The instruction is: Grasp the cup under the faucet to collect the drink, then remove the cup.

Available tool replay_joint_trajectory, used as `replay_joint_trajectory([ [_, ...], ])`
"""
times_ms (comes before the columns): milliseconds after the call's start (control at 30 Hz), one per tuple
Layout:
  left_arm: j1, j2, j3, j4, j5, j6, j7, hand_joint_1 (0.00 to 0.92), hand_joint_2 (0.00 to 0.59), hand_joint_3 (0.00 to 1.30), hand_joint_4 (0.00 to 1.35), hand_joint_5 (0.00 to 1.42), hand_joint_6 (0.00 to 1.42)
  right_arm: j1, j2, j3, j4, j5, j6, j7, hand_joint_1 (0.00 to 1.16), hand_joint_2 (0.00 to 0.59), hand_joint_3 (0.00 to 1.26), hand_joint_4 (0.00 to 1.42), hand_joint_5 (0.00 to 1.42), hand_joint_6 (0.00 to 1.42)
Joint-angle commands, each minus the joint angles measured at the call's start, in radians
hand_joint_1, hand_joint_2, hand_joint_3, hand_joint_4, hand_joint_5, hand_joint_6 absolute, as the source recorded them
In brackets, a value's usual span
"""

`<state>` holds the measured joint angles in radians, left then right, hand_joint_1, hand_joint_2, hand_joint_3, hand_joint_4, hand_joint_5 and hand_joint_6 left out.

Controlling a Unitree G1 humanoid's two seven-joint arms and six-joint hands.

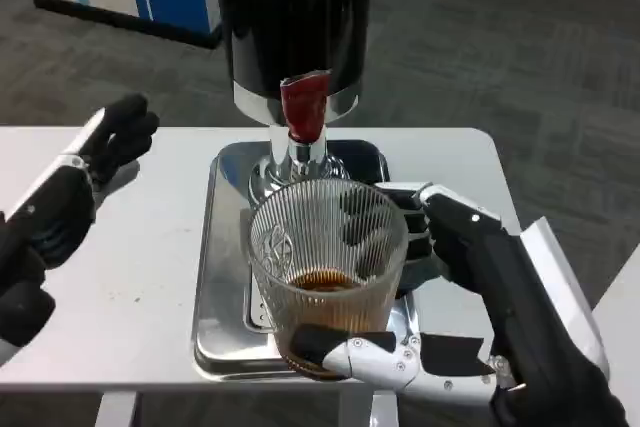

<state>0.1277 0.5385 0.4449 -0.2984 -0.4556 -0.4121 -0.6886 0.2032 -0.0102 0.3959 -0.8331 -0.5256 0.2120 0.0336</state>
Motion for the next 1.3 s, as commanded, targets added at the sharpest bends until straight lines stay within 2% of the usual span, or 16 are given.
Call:
replay_joint_trajectory([
  [33, 0.001, 0.006, -0.011, -0.015, 0.016, -0.018, -0.008, 0.000, 0.056, 0.00, 0.00, 0.00, 0.00, 0.006, 0.014, 0.007, -0.036, 0.003, -0.002, 0.000, 0.87, 0.172, 0.55, 0.66, 0.72, 0.70],
  [300, 0.015, 0.003, -0.015, -0.031, 0.031, -0.024, -0.011, 0.000, 0.056, 0.00, 0.00, 0.00, 0.00, 0.012, 0.014, 0.012, -0.048, 0.004, 0.004, 0.005, 0.87, 0.172, 0.55, 0.67, 0.74, 0.70],
  [500, 0.028, 0.011, -0.001, -0.026, 0.033, -0.031, -0.014, 0.000, 0.056, 0.00, 0.00, 0.00, 0.00, 0.014, 0.016, 0.021, -0.022, 0.009, -0.004, 0.001, 0.87, 0.172, 0.55, 0.67, 0.74, 0.71],
  [767, 0.031, 0.023, 0.005, -0.011, 0.058, -0.071, -0.022, 0.000, 0.056, 0.00, 0.00, 0.00, 0.00, 0.005, 0.015, 0.030, -0.015, 0.007, -0.002, 0.006, 0.87, 0.172, 0.55, 0.67, 0.74, 0.71],
  [933, 0.027, 0.048, 0.007, -0.002, 0.135, -0.158, -0.037, 0.000, 0.056, 0.00, 0.00, 0.00, 0.00, 0.008, 0.013, 0.030, -0.011, 0.007, -0.001, 0.007, 0.87, 0.172, 0.55, 0.67, 0.74, 0.71],
  [1300, 0.016, 0.149, -0.008, 0.007, 0.354, -0.394, -0.036, 0.000, 0.054, 0.00, 0.00, 0.00, 0.00, -0.004, 0.014, 0.036, 0.012, 0.010, -0.002, 0.006, 0.87, 0.172, 0.56, 0.67, 0.74, 0.71],
])
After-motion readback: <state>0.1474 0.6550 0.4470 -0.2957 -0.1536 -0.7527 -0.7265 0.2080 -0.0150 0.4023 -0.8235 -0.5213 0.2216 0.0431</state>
